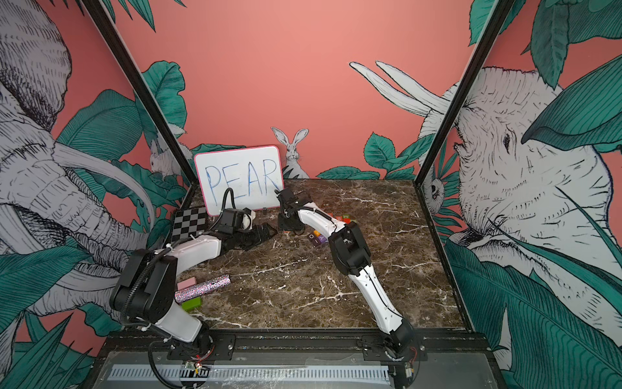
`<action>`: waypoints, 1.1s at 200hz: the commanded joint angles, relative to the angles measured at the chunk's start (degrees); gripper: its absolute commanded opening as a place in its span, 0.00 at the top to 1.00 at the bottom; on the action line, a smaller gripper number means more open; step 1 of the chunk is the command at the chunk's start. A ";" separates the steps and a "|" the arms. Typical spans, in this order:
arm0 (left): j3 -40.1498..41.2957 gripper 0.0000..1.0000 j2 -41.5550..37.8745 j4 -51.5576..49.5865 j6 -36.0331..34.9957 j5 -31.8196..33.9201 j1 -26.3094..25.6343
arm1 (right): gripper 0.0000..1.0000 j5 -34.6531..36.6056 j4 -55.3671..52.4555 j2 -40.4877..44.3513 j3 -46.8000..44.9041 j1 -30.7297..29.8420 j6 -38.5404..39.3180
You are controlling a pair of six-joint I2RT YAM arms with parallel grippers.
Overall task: Spell the uppercase word “pear” with letter blocks
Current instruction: Place the letter block at the center of the board.
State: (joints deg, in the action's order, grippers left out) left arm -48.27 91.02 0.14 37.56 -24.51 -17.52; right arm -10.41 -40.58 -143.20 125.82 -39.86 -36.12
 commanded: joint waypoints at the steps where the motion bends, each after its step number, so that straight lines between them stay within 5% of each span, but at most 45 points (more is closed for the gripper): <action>1: -0.42 0.01 -1.13 0.53 0.60 -0.27 0.20 | 0.48 -2.34 0.44 2.45 -2.12 -0.12 -2.05; 79: -0.43 0.01 -0.76 1.59 2.42 -0.37 -0.30 | 0.48 -6.37 8.43 8.23 -10.60 -0.63 -4.92; 138: -7.76 0.08 5.01 -2.06 5.68 4.99 -7.31 | 0.36 2.92 15.81 22.98 -27.57 2.64 7.08; 220: -14.58 0.15 12.35 -4.52 7.60 7.90 -8.23 | 0.08 6.33 15.09 26.34 -30.65 9.38 16.67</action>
State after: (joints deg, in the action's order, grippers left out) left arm -60.25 103.77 -2.66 43.72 -18.74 -25.67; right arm -6.11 -26.44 -119.07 96.03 -31.57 -23.59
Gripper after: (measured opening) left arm 0.861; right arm 0.895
